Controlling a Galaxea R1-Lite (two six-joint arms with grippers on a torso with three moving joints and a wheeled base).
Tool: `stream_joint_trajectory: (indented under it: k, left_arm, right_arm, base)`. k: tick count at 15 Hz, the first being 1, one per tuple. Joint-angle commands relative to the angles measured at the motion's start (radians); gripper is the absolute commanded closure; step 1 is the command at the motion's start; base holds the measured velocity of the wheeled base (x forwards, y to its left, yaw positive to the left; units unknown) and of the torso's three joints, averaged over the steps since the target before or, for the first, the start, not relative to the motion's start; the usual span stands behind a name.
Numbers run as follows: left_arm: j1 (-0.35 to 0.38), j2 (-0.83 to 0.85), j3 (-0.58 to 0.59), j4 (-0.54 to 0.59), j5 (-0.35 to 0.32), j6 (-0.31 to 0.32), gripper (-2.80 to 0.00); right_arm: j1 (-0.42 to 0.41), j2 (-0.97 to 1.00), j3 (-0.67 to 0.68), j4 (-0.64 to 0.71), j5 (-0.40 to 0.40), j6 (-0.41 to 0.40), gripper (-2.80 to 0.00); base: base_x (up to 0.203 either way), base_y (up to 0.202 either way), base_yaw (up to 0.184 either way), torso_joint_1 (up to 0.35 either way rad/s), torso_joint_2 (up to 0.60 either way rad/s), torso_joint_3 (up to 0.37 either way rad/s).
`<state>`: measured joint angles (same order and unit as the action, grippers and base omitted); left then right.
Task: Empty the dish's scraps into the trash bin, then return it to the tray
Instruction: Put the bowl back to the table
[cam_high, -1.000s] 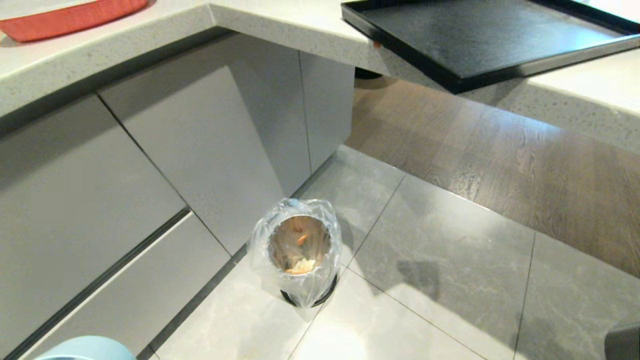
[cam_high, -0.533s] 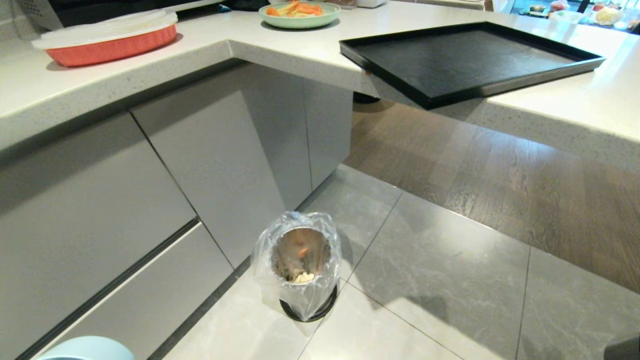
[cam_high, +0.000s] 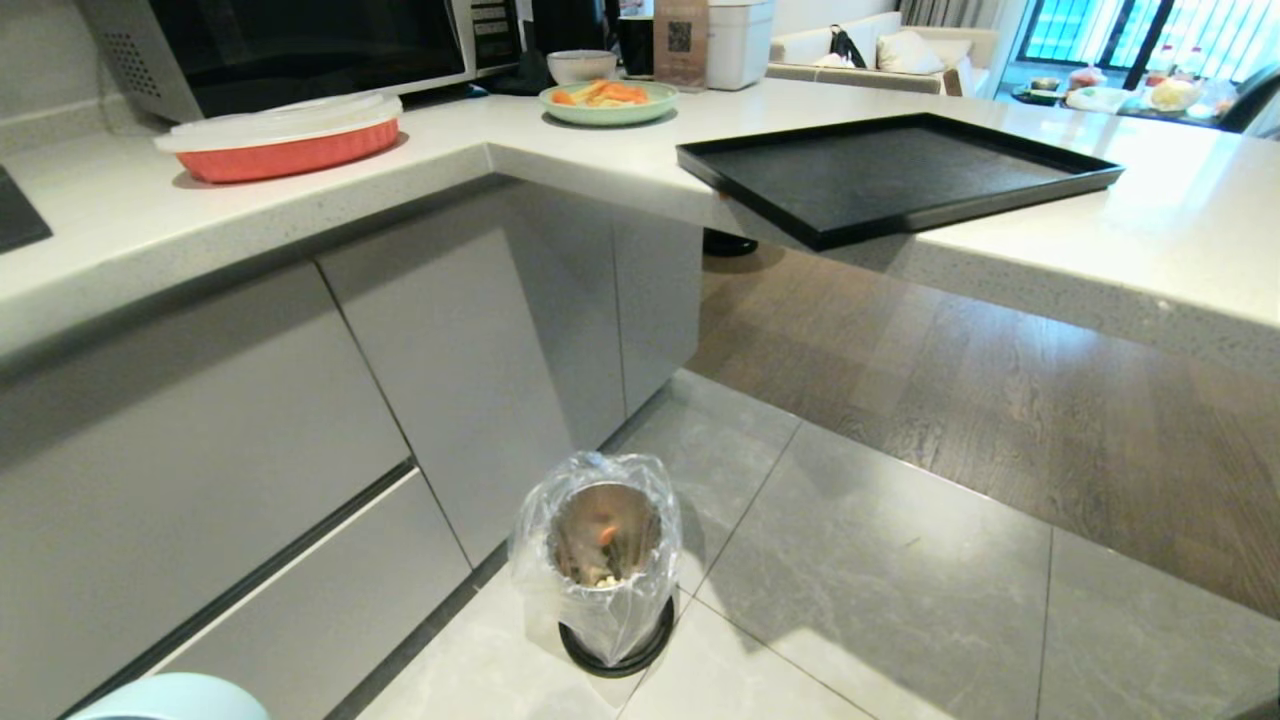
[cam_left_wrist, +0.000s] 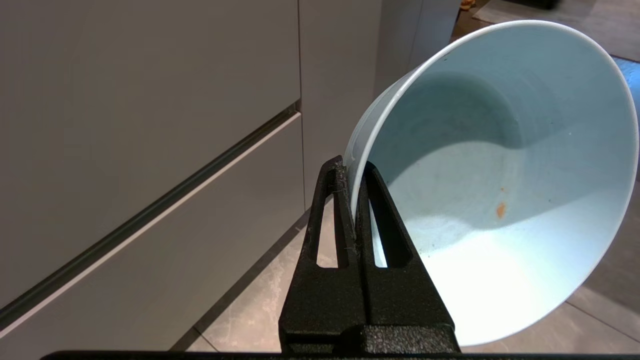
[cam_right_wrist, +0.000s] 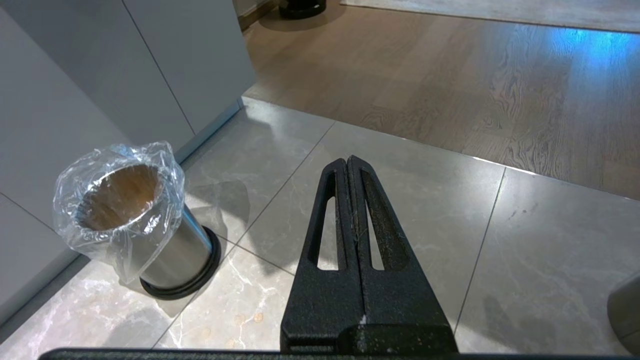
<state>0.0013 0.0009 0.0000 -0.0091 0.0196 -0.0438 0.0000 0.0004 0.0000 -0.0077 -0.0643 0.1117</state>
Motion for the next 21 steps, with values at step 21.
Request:
stream_joint_trajectory:
  k: [21]
  left_arm:
    - [0.0,0.001,0.0,0.0,0.0,0.001,0.0]
  right_arm:
    - [0.0,0.0,0.0,0.0,0.0,0.0,0.0]
  base:
    - [0.0,0.0,0.0,0.001,0.0,0.01]
